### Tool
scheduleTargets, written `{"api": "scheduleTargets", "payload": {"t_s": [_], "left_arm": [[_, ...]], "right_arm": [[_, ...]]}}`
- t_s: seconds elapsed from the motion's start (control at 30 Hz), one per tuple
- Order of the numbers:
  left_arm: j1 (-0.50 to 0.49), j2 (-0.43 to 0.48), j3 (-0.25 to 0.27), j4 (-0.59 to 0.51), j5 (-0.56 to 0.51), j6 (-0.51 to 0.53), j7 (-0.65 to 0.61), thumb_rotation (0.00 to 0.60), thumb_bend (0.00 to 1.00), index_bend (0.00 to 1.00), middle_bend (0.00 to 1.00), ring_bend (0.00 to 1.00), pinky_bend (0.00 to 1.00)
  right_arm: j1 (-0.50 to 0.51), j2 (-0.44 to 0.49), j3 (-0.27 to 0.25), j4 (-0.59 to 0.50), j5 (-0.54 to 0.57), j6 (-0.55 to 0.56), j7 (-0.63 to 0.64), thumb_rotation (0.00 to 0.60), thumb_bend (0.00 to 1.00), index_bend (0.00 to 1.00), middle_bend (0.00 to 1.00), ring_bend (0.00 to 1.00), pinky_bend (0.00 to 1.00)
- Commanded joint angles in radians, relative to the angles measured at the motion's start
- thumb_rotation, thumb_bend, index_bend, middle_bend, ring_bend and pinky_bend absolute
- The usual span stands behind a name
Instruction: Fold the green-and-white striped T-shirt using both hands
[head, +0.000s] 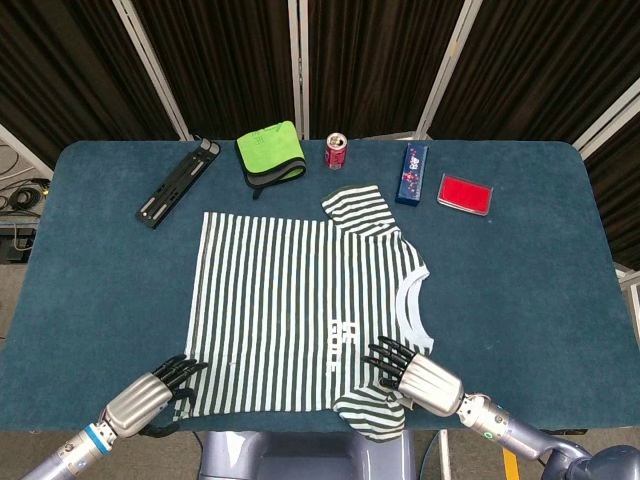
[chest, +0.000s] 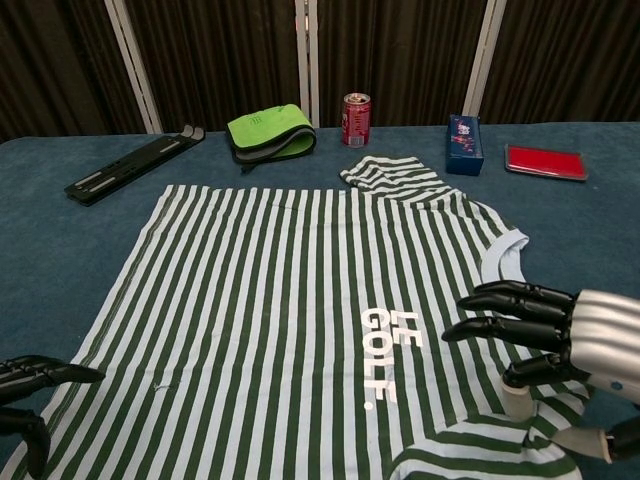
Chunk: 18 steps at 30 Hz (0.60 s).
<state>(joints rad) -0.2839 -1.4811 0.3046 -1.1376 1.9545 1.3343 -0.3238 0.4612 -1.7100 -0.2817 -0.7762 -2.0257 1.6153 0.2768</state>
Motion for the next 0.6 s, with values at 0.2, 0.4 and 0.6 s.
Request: {"api": "scheduleTargets", "payload": {"t_s": [0.2,0.4,0.6], "left_arm": [[-0.009,-0.02,-0.007,0.017,-0.021,-0.021,0.01,0.6,0.27,0.42,0.0,0.0,0.0],[-0.016,-0.035,-0.015,0.031,-0.043,-0.035,0.006,0.6,0.3,0.43,0.0,0.0,0.0],[-0.024,-0.042,-0.013,0.032,-0.054,-0.041,0.004,0.6,0.33,0.45,0.0,0.0,0.0]], "right_arm": [[-0.002,-0.003,0.001,0.005,0.002,0.002,0.002,0.6,0.42,0.71,0.13,0.0,0.0],[-0.003,-0.003,0.0,0.009,0.003,0.005,0.006,0.6,0.42,0.71,0.13,0.0,0.0],[-0.003,-0.006,0.0,0.013,0.002,0.006,0.01,0.6,0.42,0.71,0.13,0.0,0.0]]}}
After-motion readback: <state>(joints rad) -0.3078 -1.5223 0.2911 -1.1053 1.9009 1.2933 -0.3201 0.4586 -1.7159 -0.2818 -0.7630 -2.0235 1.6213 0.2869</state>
